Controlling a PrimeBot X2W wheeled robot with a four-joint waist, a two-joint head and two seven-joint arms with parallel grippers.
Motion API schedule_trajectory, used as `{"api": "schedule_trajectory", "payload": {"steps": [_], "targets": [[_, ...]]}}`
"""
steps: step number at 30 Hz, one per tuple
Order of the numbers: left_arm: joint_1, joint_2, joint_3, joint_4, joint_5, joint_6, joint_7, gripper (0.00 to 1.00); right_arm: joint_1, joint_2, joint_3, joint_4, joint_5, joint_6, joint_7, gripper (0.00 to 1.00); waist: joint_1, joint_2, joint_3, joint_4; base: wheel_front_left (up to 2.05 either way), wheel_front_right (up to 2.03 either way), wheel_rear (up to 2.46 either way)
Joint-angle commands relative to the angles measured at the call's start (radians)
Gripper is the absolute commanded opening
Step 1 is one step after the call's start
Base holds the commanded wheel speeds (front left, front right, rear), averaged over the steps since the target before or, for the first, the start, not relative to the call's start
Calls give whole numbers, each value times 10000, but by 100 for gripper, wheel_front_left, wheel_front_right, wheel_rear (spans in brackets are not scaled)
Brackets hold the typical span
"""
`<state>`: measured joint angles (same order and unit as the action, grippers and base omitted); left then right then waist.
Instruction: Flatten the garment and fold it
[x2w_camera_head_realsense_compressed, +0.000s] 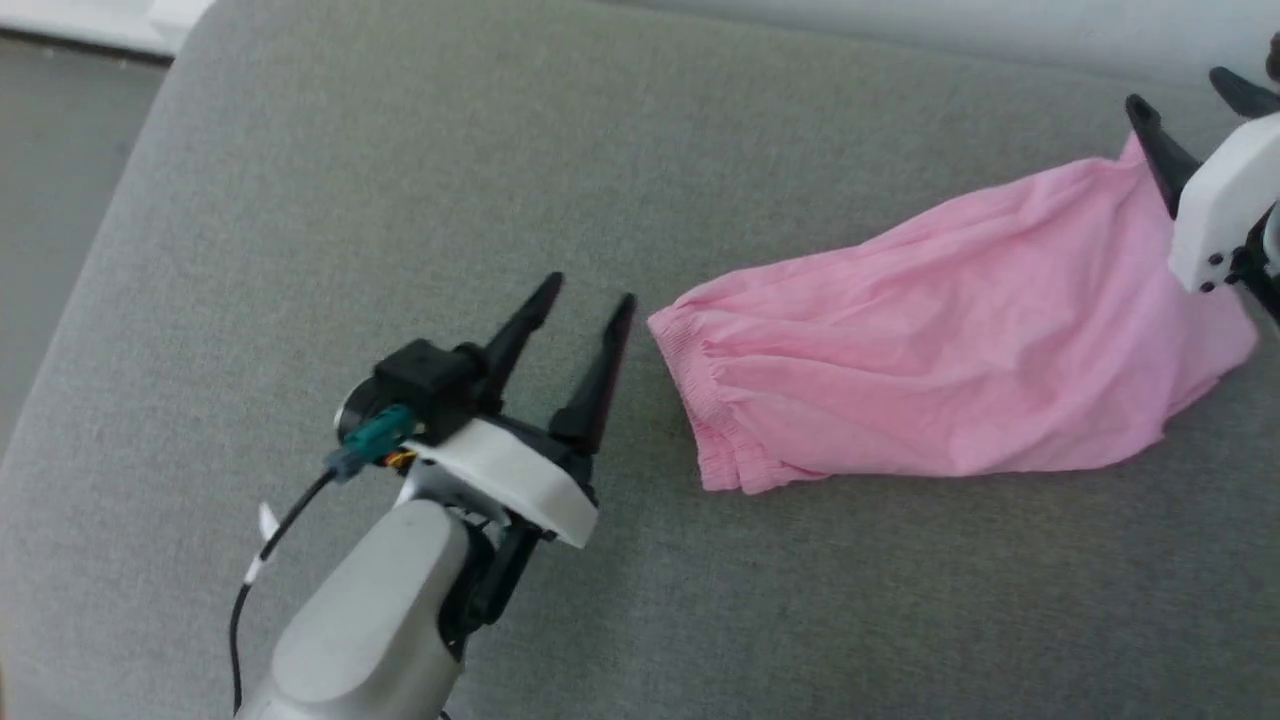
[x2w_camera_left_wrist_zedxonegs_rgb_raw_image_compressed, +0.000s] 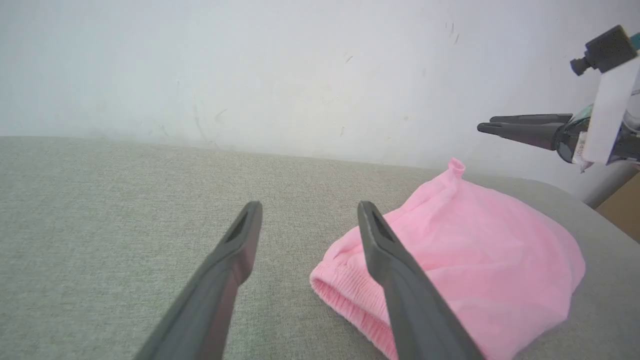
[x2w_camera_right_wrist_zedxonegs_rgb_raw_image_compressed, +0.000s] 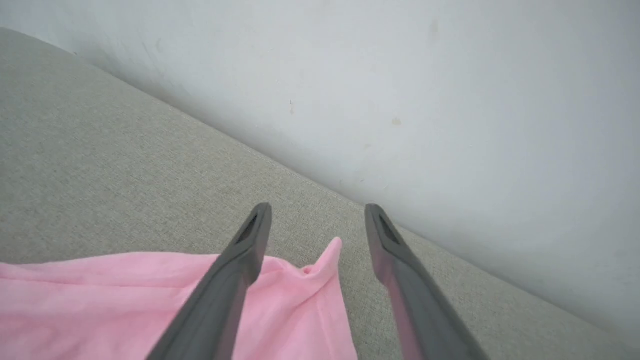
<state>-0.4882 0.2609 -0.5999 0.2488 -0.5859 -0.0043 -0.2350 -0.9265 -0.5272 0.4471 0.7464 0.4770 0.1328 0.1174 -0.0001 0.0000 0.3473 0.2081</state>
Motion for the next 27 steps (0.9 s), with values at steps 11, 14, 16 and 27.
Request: {"api": "schedule_trajectory", "payload": {"steps": [11, 14, 16, 27], "targets": [[2348, -194, 2617, -1799, 705, 1538, -264, 100, 2484, 55, -258, -1073, 289, -21, -3164, 100, 1, 0, -2300, -1357, 0, 0, 0], [3141, -392, 3135, -2139, 1073, 1570, -265, 100, 3401, 271, -787, -1491, 258, -21, -3467, 100, 1, 0, -2545, -1577, 0, 0, 0], [3587, -481, 3346, -2182, 1304, 1526, -266, 100, 4099, 442, -1217, -1853, 81, -21, -3593, 100, 1, 0, -2661, -1684, 0, 0, 0], [4544, -952, 2389, -1371, 1480, 997, 769, 100, 7911, 2482, -4272, -4739, -1568, -21, -3686, 100, 1, 0, -2591, -2224, 0, 0, 0]]}}
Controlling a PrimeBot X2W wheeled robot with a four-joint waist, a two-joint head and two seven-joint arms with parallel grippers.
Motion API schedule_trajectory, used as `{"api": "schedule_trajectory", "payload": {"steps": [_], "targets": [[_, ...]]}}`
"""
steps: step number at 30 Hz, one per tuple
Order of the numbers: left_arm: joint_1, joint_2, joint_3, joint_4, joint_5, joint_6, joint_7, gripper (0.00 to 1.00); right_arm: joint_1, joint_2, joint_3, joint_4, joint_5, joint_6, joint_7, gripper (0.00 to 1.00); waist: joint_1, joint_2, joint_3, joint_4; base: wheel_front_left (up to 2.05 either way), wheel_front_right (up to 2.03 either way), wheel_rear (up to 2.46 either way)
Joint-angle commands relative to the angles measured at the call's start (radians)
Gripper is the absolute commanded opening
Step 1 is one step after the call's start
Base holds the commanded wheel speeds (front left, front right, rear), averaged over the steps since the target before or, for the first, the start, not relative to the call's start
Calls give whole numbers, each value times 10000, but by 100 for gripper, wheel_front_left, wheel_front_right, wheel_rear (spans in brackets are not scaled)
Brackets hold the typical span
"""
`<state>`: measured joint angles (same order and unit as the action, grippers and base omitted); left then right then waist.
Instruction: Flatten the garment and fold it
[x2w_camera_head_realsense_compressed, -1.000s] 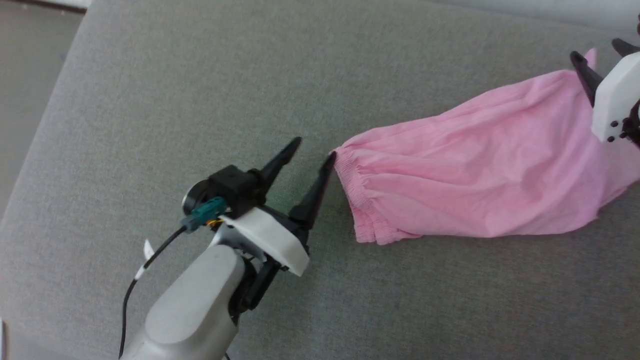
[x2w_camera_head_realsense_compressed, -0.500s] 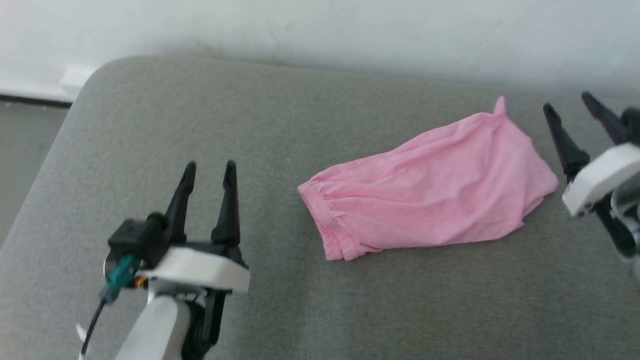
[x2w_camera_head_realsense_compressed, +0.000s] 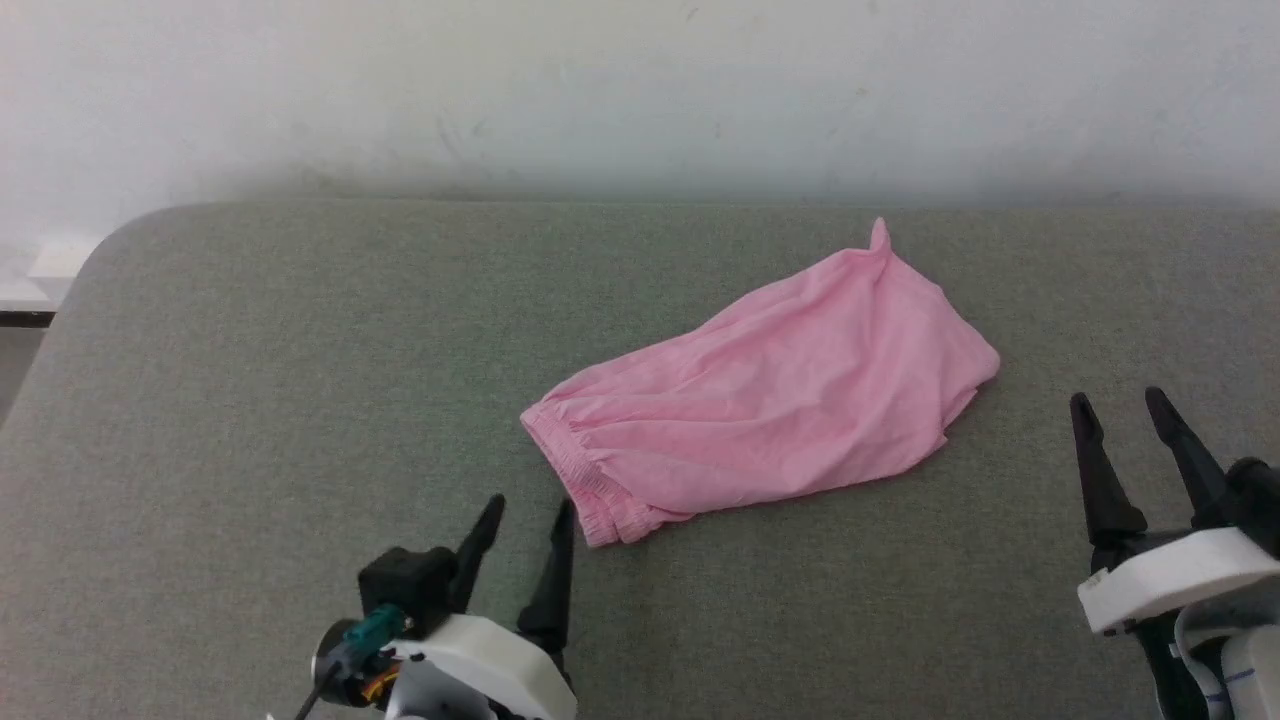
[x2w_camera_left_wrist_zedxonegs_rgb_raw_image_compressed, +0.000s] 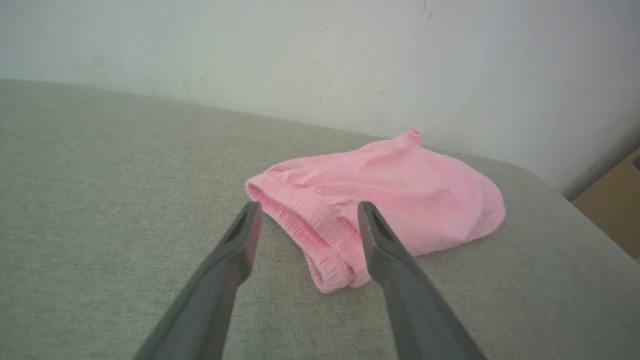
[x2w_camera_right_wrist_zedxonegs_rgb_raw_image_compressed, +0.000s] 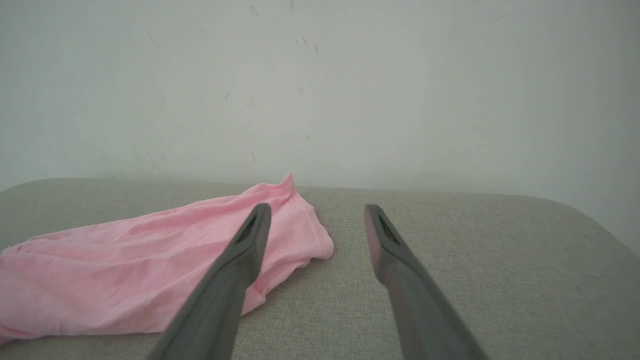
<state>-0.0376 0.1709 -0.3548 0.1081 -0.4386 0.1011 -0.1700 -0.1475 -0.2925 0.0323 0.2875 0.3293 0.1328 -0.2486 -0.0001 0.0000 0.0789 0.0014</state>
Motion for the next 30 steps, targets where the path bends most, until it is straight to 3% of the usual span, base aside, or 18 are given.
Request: {"api": "schedule_trajectory", "payload": {"steps": [1, 6, 15, 22, 23, 24, 30], "targets": [[-21, -86, -184, 81, -23, -79, 416, 100, 342, 354, -352, -448, -200, -21, 44, 100, 1, 0, 163, -219, 0, 0, 0], [-593, -256, -448, 398, -170, 204, 1981, 100, 1021, 1038, -1029, -1806, -660, -21, 525, 100, 1, 0, 598, -572, 0, 0, 0], [-1675, -304, -574, 1457, -7, 934, 3778, 100, 1123, 1430, -1357, -2939, -763, -21, 1044, 100, 1, 0, 1401, -1161, 0, 0, 0], [-1605, -95, -1188, 2343, 137, 864, 5110, 100, 1115, 1511, -1468, -2993, -767, -21, 1021, 100, 1, 0, 1693, -1182, 0, 0, 0], [-1553, -49, -1270, 2432, 142, 839, 5299, 47, 1084, 1479, -1462, -2991, -782, -21, 1033, 100, 1, 0, 1701, -1157, 0, 0, 0], [-1514, -22, -1305, 2467, 122, 812, 5382, 4, 1043, 1436, -1445, -2994, -792, -21, 1049, 100, 1, 0, 1697, -1124, 0, 0, 0], [-1428, 3, -960, 2088, 36, 921, 4395, 0, 720, 882, -1209, -3014, -856, -21, 1694, 100, 1, 0, 1436, -695, 0, 0, 0]]}}
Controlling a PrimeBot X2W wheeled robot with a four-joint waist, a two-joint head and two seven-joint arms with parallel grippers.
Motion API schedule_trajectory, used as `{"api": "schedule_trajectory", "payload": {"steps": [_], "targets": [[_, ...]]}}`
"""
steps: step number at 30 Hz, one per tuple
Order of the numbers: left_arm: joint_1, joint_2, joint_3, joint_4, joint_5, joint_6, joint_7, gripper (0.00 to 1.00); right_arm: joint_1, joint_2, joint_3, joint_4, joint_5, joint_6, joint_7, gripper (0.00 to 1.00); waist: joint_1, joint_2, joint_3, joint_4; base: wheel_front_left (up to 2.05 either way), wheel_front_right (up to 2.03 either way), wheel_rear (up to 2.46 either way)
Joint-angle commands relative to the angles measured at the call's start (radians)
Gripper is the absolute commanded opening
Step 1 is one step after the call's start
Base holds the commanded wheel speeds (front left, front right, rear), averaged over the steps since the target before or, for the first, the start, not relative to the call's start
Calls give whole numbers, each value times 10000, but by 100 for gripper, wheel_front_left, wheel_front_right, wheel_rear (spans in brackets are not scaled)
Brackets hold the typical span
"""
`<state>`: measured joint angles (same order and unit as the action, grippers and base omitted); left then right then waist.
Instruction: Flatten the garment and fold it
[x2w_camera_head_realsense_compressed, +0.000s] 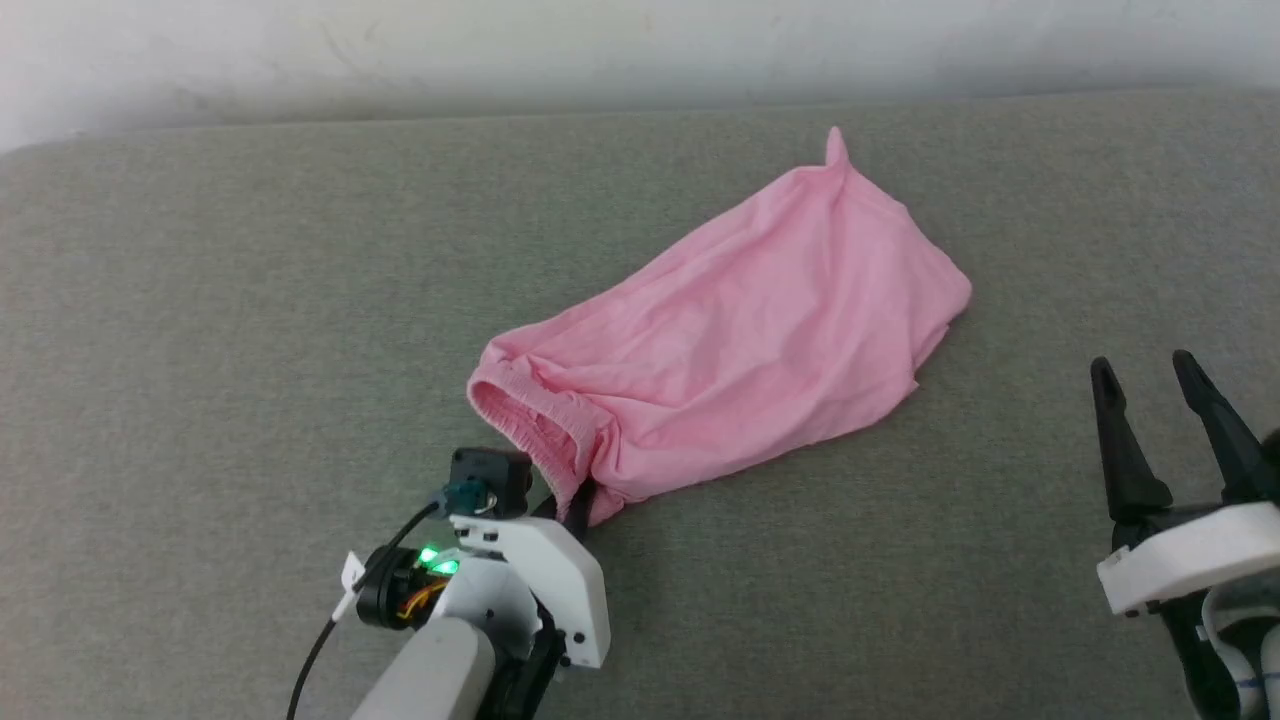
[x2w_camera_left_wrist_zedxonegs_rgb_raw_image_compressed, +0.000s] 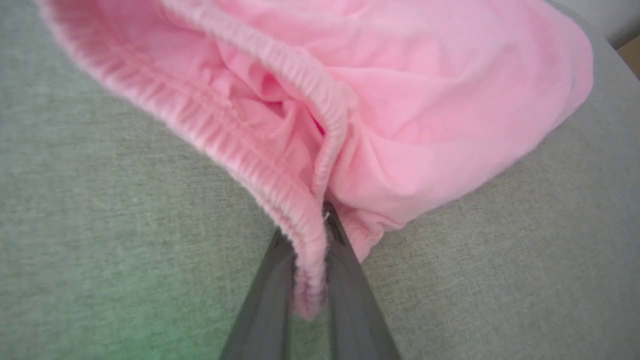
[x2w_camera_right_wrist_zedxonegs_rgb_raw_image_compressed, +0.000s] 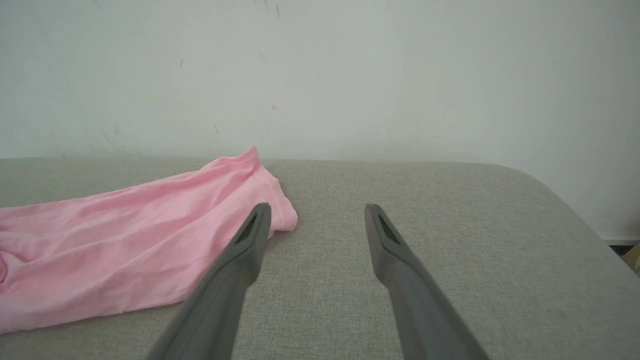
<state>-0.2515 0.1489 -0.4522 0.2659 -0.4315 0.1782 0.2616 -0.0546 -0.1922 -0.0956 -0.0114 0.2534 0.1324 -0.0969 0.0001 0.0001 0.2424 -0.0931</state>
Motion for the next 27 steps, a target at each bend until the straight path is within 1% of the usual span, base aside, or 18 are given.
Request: {"api": "schedule_trajectory", "payload": {"steps": [1, 4, 7, 11, 15, 16, 17, 20, 22, 27], "targets": [[706, 215, 82, 381, -41, 161, -160, 0, -291, -276, 188, -12, -108, -17, 433, 100, -1, -1, -252, 350, 0, 0, 0], [682, 210, 232, -74, -46, 182, -709, 0, -674, -722, 566, 161, -39, -17, 1582, 100, -1, -1, -331, 629, 0, 0, 0], [627, 200, 272, -570, -56, 136, -1009, 0, -1365, -1032, 871, 500, -50, -17, 3054, 100, -1, -1, -242, 888, 0, 0, 0], [525, 161, 135, -1045, -68, -13, -1068, 0, -2623, -876, 1118, 1396, 343, -17, 5191, 100, -1, -1, -15, 1208, 0, 0, 0], [369, 101, -68, -1215, 8, -121, -1090, 0, -3909, -616, 1199, 2683, 333, -17, 6684, 100, -1, -1, 252, 1504, 0, 0, 0], [319, 59, -130, -1221, 17, -160, -1106, 0, -4176, -579, 1198, 3047, 216, -17, 6953, 100, -1, -1, 316, 1602, 0, 0, 0], [319, 59, -130, -1221, 17, -160, -1106, 0, -4176, -579, 1198, 3047, 216, -17, 6953, 100, -1, -1, 316, 1602, 0, 0, 0], [184, -86, -276, -1174, 14, -253, -1189, 0, -4790, -650, 1460, 4022, -289, -17, 7430, 100, -1, -1, 450, 1865, 0, 0, 0], [102, -162, -354, -1121, 13, -297, -1241, 0, -5050, -633, 1608, 4599, -414, -17, 7637, 100, -1, -1, 518, 1995, 0, 0, 0], [-67, -265, -465, -994, 8, -368, -1384, 0, -5366, -820, 2163, 5663, -631, -17, 7812, 100, -1, -1, 657, 2211, 0, 0, 0]]}}
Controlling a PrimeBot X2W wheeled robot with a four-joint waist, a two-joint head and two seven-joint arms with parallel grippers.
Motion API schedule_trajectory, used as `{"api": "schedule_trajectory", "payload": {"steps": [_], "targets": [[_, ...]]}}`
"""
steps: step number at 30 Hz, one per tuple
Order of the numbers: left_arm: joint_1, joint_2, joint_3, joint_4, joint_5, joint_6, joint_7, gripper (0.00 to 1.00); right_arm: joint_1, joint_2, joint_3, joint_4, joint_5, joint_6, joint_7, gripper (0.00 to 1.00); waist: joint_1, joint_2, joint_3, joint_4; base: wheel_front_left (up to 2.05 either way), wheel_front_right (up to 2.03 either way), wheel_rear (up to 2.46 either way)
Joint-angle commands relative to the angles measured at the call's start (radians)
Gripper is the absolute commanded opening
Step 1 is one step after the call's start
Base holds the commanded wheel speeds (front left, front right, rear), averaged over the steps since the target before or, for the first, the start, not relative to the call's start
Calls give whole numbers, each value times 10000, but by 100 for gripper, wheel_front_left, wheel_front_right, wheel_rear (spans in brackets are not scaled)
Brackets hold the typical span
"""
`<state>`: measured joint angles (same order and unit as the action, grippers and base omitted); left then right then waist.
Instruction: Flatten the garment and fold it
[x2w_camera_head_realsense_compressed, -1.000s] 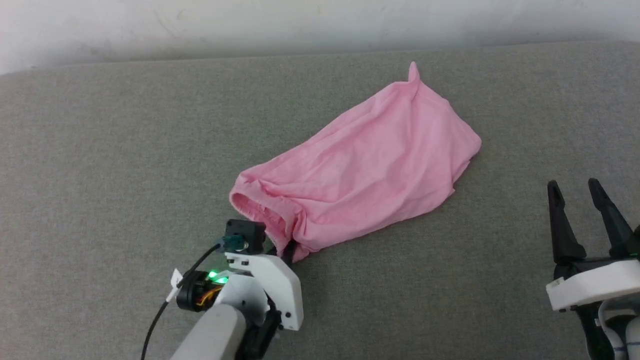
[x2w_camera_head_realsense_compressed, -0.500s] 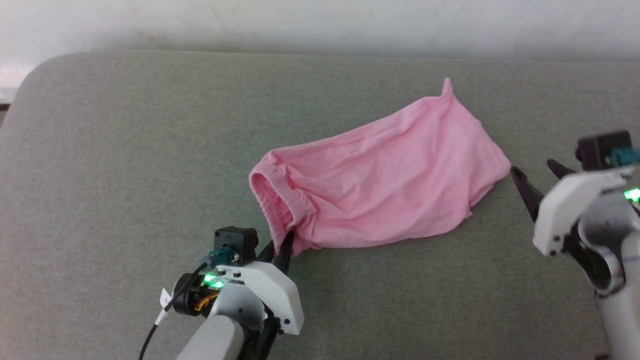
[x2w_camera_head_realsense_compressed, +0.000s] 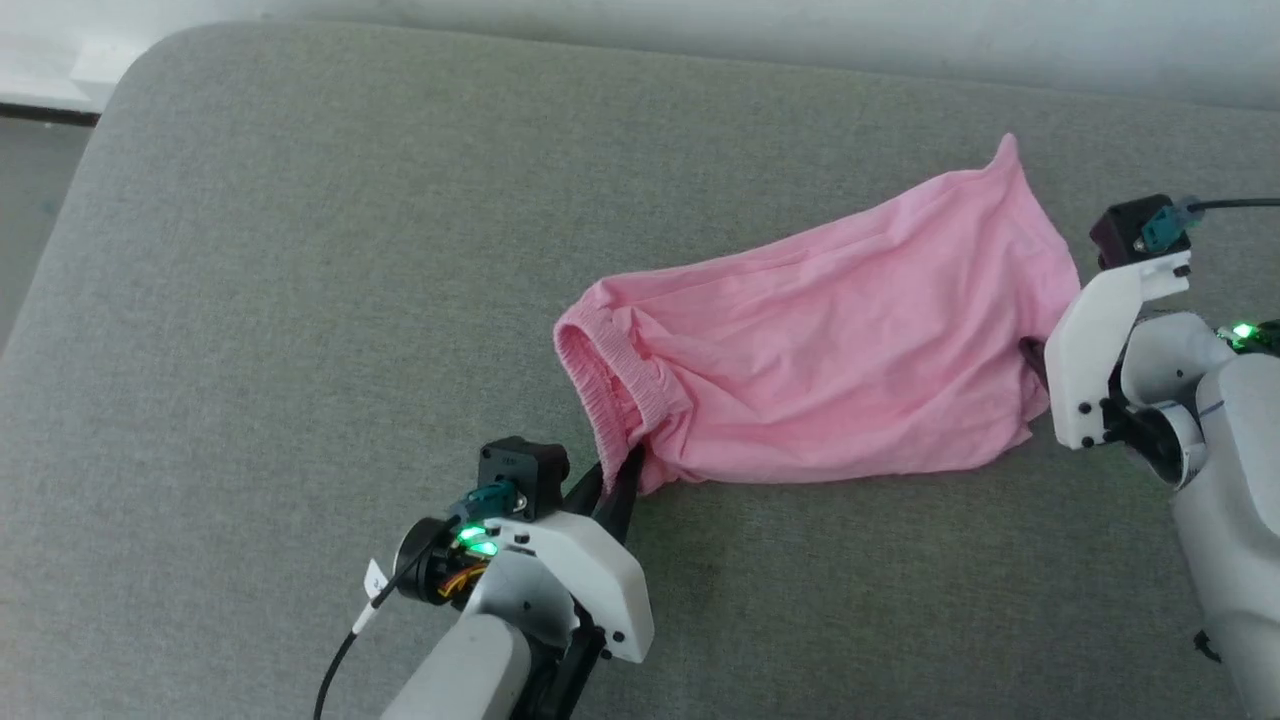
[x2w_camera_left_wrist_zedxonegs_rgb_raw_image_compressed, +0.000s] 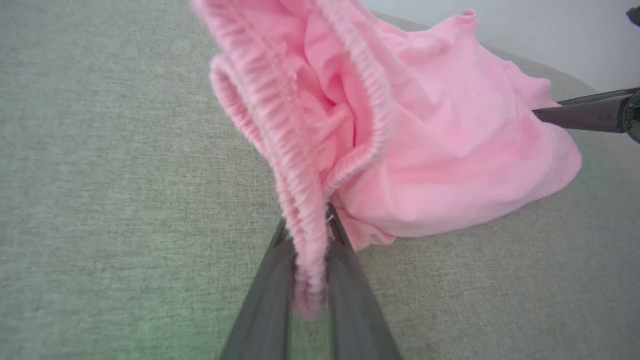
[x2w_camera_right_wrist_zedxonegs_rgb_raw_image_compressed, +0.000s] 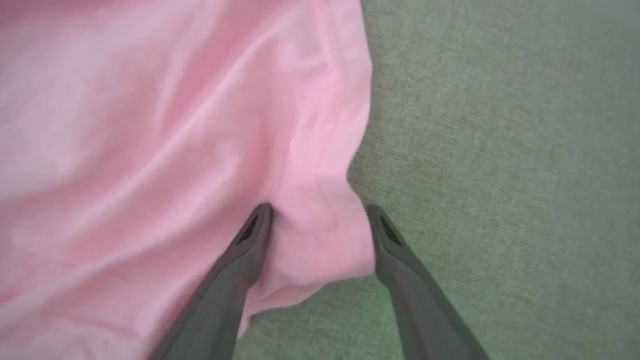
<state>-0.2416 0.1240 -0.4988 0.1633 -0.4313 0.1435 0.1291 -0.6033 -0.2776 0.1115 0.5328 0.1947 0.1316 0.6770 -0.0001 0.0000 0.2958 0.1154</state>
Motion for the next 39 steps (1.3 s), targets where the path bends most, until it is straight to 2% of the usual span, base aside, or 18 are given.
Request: {"api": "schedule_trajectory", "payload": {"steps": [1, 3, 4, 5, 15, 20, 26, 31, 39], "targets": [[-194, -28, -7, 55, 0, -28, -87, 0, 100, 21, 188, 403, 8, -9, 78, 100, 1, 0, 140, 149, 0, 0, 0], [-240, -44, -9, 103, -20, -40, -141, 0, 105, 15, 399, 733, 214, -9, 178, 100, 1, 0, 167, 176, 0, 0, 0], [-258, -46, -4, 131, -32, -46, -167, 0, 129, 0, 585, 851, 340, -9, 270, 41, 1, 0, 171, 179, 0, 0, 0], [-269, -44, 5, 162, -43, -47, -193, 0, 152, -34, 734, 930, 483, -9, 321, 0, 1, 0, 167, 172, 0, 0, 0], [-146, 147, 149, 415, -266, -97, -298, 0, 681, -292, 775, 853, 2139, -9, -401, 0, 1, 0, -545, -261, 0, 0, 0], [177, 340, 200, 271, -533, -212, -120, 0, 1470, -408, 353, 170, 2848, -9, -804, 0, 1, 0, -1151, -654, 0, 0, 0], [730, 698, 157, -320, -942, -413, 500, 0, 2951, -287, -596, -1307, 3067, -9, -1065, 0, 1, 0, -1685, -1168, 0, 0, 0], [1338, 1014, 196, -1084, -1446, -440, 1252, 0, 4524, 264, -1758, -3033, 2850, -9, -794, 0, 1, 0, -1963, -1559, 0, 0, 0], [2180, 1568, 431, -2191, -2431, -233, 2779, 0, 6745, 1584, -3395, -5930, 2195, -9, 545, 0, 1, 0, -1917, -1723, 0, 0, 0]]}}
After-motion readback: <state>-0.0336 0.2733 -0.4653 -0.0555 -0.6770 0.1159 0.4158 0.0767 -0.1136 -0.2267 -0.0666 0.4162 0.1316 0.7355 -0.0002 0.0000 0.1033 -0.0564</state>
